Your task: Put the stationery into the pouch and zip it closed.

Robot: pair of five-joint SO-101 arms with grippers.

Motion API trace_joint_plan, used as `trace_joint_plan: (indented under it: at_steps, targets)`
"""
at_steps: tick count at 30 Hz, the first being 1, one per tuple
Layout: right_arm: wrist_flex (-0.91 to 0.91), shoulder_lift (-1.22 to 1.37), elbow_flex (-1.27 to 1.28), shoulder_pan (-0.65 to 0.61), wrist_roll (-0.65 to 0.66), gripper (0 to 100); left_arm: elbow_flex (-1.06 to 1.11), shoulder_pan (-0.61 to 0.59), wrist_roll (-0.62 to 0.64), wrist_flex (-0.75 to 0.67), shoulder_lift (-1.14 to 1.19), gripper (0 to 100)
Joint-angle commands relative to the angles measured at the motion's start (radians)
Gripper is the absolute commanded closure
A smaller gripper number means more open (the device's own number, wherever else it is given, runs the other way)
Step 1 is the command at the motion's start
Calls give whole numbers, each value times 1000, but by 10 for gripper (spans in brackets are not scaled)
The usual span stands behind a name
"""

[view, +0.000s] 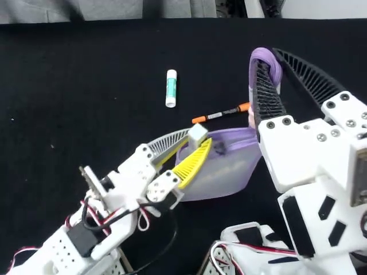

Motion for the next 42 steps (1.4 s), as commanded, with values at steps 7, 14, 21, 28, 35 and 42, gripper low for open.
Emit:
trace_joint_plan:
  at_steps: [7,14,21,28,35,42]
  targets:
    - [0,4,-28,-12,43,986,-271,24,-12,219,230,834]
    - [0,4,-28,-12,43,986,-579,16,-12,508,295,796]
    - [0,4,-25,-12,43,986,-777,-234,-6,529,302,798]
    - [2,4,-27,-12,43,986,-900,-530,-6,591,384,798]
    - [2,4,-25,-12,43,986,-895,-627,-14,614,813,798]
    - [2,8,-24,-12,43,986,-760,-542,-253,632,951,798]
